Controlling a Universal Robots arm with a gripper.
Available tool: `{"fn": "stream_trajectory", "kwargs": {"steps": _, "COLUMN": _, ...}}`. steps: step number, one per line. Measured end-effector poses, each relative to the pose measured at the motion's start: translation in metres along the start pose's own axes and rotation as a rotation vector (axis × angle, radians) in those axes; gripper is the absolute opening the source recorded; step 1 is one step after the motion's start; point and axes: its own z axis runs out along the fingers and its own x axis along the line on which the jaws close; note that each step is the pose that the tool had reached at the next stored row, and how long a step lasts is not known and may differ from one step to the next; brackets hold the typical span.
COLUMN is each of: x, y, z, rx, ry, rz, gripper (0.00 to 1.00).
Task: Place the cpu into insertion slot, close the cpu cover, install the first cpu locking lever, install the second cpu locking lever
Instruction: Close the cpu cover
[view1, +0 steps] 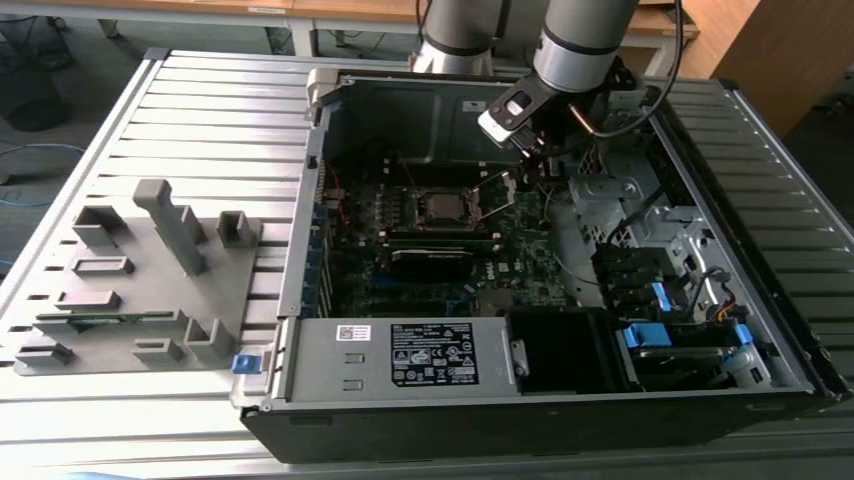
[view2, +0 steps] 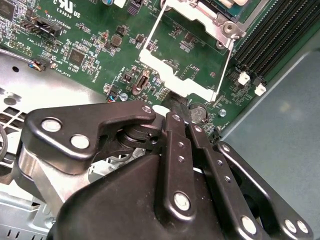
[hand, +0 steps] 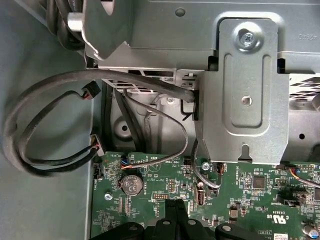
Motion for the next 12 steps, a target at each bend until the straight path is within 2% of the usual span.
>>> {"fn": "stream_trajectory", "kwargs": {"steps": 7, "x": 0.0, "y": -0.0003, "z": 0.0001, "rx": -0.0001, "ry": 0.0002, "rz": 0.0, "gripper": 0.1}}
{"fn": "stream_trajectory", "kwargs": {"steps": 12, "x": 0.0002, "y": -0.0074, "z": 0.0, "rx": -0.0029, "ry": 0.0, "rz": 0.0, "gripper": 0.1}}
